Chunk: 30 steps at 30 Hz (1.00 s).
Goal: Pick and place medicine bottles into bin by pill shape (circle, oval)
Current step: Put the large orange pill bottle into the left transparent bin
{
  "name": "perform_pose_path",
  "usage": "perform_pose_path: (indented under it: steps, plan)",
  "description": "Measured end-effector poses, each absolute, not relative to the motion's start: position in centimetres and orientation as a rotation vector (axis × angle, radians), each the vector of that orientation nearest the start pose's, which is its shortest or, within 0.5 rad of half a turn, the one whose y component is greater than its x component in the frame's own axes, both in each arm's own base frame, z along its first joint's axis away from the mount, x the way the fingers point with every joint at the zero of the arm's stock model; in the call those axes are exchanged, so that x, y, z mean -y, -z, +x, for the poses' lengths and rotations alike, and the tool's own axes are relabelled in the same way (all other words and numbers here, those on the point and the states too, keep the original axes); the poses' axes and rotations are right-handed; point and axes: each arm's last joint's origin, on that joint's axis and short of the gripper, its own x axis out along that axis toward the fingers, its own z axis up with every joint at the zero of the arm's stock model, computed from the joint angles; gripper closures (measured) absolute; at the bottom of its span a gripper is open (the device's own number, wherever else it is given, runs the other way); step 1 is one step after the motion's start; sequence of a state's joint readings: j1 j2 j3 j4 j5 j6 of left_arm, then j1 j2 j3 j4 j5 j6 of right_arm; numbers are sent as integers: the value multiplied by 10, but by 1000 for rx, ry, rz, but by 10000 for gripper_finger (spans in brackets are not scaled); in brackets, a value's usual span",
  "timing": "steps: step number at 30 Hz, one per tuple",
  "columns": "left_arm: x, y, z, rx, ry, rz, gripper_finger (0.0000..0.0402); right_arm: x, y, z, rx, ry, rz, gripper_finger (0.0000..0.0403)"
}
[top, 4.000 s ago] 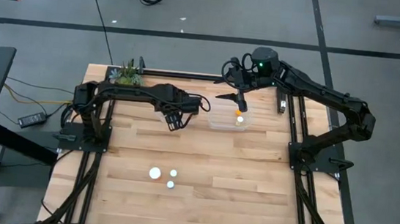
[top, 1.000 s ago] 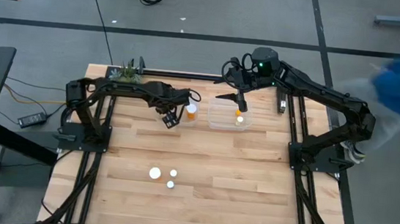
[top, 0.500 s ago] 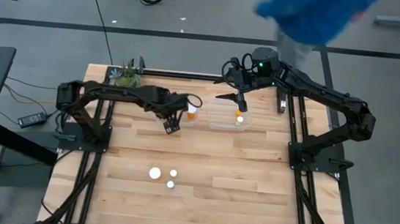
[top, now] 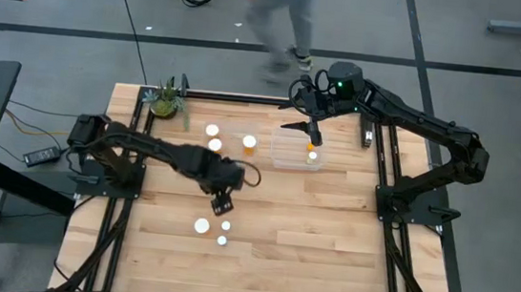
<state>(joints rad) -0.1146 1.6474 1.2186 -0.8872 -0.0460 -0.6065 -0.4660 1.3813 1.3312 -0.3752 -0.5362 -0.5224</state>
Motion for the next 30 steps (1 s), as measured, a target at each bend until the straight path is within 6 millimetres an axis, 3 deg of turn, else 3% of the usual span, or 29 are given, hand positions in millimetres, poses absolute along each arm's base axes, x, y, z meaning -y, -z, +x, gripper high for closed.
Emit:
perform_pose_path:
  steps: [10, 30]
  plan:
    - [83, -224, 297, -1337, -373, -527, 120, 123, -372, 277, -344, -163, -308, 158]
    - [134, -224, 275, -1387, -406, -641, 120, 114, -372, 280, -339, -193, -311, 158]
